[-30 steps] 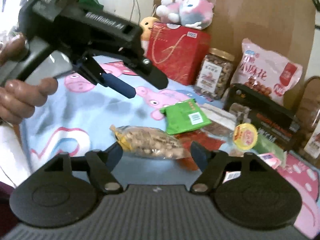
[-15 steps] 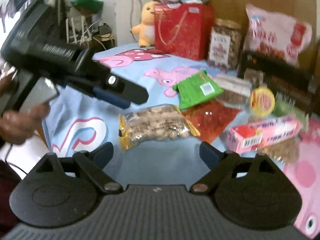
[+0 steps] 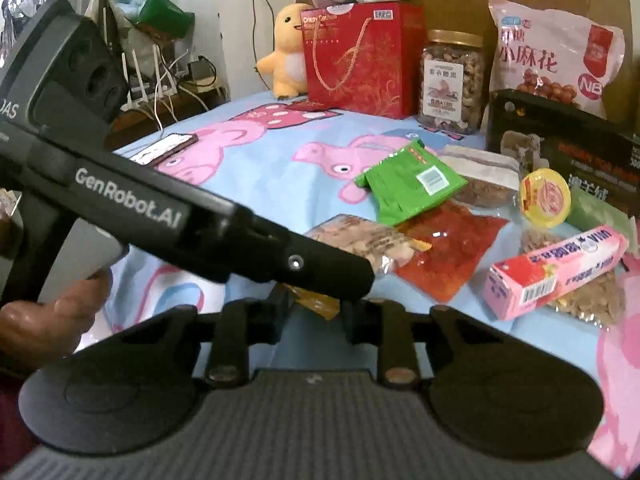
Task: Organize snacks
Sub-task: 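Grasp the clear peanut bag with the left tool and lift it, then lower the peanut bag into the black box and open the left tool, then grasp the pale green leaf-print packet with the right tool, then set the leaf-print packet down on the sheet with the right tool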
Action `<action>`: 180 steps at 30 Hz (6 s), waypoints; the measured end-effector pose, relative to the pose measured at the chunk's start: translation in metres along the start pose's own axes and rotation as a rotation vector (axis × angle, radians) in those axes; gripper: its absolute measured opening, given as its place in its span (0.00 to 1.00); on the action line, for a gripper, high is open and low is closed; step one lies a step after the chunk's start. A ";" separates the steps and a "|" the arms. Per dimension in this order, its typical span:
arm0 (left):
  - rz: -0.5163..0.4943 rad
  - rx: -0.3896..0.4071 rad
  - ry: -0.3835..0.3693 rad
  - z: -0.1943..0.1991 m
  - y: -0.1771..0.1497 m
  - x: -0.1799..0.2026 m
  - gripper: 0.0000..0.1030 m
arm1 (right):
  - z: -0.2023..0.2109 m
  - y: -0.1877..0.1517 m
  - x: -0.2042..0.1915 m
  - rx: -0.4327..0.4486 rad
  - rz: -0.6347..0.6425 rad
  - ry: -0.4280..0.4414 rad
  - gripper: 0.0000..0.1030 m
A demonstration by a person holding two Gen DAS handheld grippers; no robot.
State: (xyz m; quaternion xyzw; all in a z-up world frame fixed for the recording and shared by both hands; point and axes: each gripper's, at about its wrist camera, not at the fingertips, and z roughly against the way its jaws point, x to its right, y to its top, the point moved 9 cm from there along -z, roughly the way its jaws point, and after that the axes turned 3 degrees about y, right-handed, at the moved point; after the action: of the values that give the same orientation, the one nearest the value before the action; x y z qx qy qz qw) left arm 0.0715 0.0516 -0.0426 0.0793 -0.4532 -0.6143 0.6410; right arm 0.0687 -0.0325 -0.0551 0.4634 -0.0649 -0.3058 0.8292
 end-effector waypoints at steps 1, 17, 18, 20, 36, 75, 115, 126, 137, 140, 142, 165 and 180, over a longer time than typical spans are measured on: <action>0.000 0.010 -0.008 0.003 0.003 0.002 0.59 | 0.002 0.003 0.000 0.016 0.003 0.000 0.28; -0.224 0.148 -0.031 -0.033 0.134 0.066 0.59 | 0.031 0.092 0.064 0.256 0.112 -0.188 0.28; -0.231 0.154 -0.028 -0.044 0.146 0.067 0.59 | 0.028 0.098 0.076 0.259 0.098 -0.201 0.28; -0.232 0.158 -0.018 -0.067 0.168 0.067 0.62 | 0.021 0.110 0.098 0.260 0.065 -0.219 0.28; -0.170 0.111 0.092 -0.152 0.215 0.039 0.79 | -0.024 0.124 0.206 0.181 -0.137 -0.281 0.57; -0.050 0.014 -0.124 -0.054 0.061 0.054 0.81 | 0.086 -0.034 0.215 0.147 -0.489 -0.404 0.12; -0.108 -0.012 -0.168 -0.033 0.030 0.070 0.86 | 0.110 -0.063 0.102 0.123 -0.436 -0.202 0.53; -0.122 0.036 -0.115 -0.001 0.020 0.048 0.86 | 0.049 -0.028 0.035 0.029 -0.020 -0.147 0.53; -0.061 0.038 -0.069 0.009 0.011 0.017 0.86 | 0.032 -0.024 0.024 0.018 0.025 -0.067 0.54; -0.046 0.032 -0.069 0.008 0.011 0.014 0.86 | 0.034 -0.023 0.022 0.020 -0.002 -0.068 0.54; -0.050 0.037 -0.071 0.009 0.011 0.015 0.86 | 0.042 -0.022 0.016 0.028 0.010 -0.043 0.53; -0.052 0.001 -0.052 0.003 0.003 0.014 0.86 | 0.034 -0.028 0.007 0.019 0.060 -0.016 0.56; -0.039 -0.018 -0.042 -0.002 0.000 0.009 0.86 | 0.032 -0.032 0.008 0.017 0.050 -0.023 0.58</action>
State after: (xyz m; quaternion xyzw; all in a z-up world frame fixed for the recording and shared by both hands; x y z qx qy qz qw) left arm 0.0715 0.0424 -0.0395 0.0695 -0.4594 -0.6322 0.6200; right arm 0.0485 -0.0727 -0.0638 0.4650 -0.0888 -0.2896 0.8319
